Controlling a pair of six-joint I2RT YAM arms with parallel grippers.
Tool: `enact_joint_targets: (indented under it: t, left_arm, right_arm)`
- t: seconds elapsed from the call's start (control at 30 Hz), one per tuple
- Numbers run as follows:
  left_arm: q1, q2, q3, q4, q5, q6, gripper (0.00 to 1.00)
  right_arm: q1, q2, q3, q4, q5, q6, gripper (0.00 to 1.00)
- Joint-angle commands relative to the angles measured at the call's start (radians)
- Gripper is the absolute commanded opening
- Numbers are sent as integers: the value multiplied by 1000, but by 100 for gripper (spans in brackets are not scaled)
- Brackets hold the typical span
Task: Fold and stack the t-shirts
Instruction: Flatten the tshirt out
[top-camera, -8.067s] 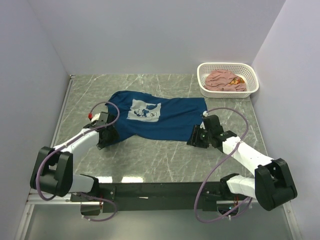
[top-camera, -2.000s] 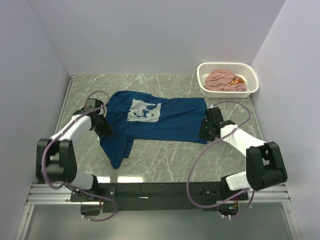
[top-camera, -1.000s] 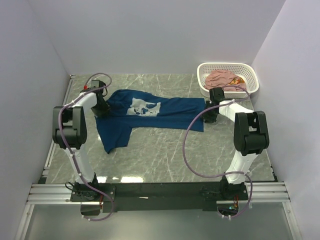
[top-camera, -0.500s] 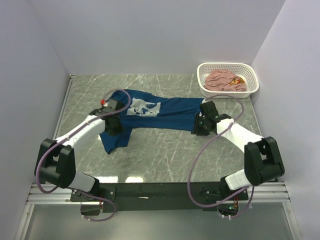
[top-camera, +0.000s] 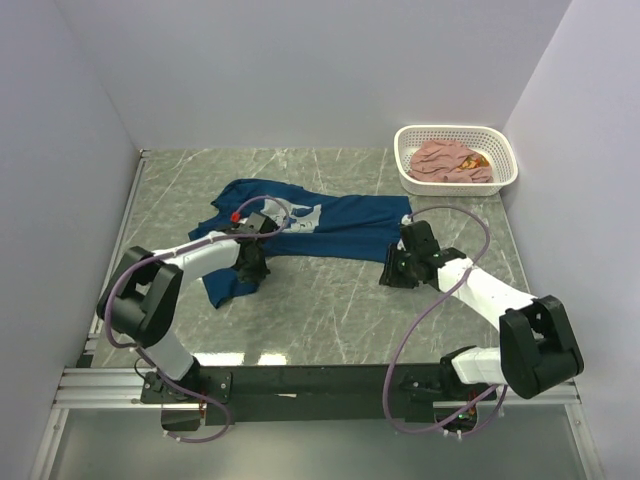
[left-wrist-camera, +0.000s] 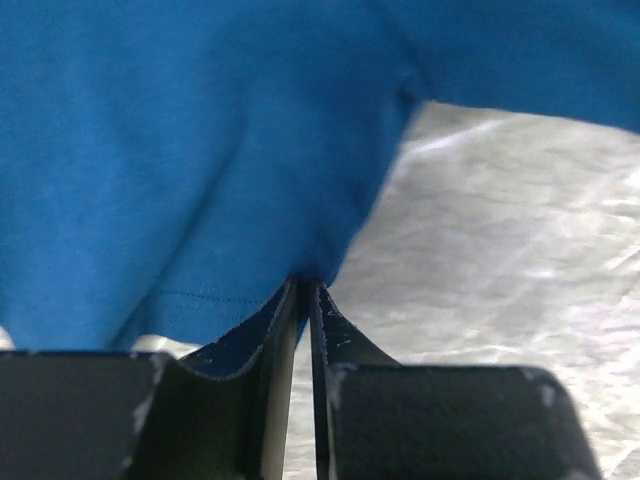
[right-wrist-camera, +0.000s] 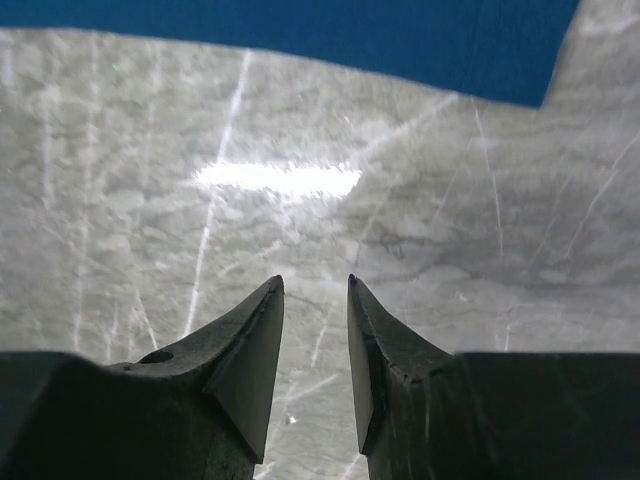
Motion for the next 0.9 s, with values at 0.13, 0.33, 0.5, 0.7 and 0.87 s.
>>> enact_joint_targets:
  t: [0.13,0.33,0.5,0.7,0.87]
  left_arm:
    - [-106,51,31,-4,81,-95,16]
    - [-209,-41,60,-111,89,-190,22]
    - [-202,-190,50,-238,-41,-261,51]
    - [-94,-312,-51,-310,-60,-324,68]
    - [21,-386,-146,-343,-95,-357,61]
  right_arm:
    - [7,-47,-39,40,-9,-9,39]
    - [7,-59,-23,25,-6,-20,40]
    - [7,-96,-1,-9,18,-33,40]
    - [5,-119,17,-45,40,-49,44]
    - [7,-137,8,-55,34,-49,48]
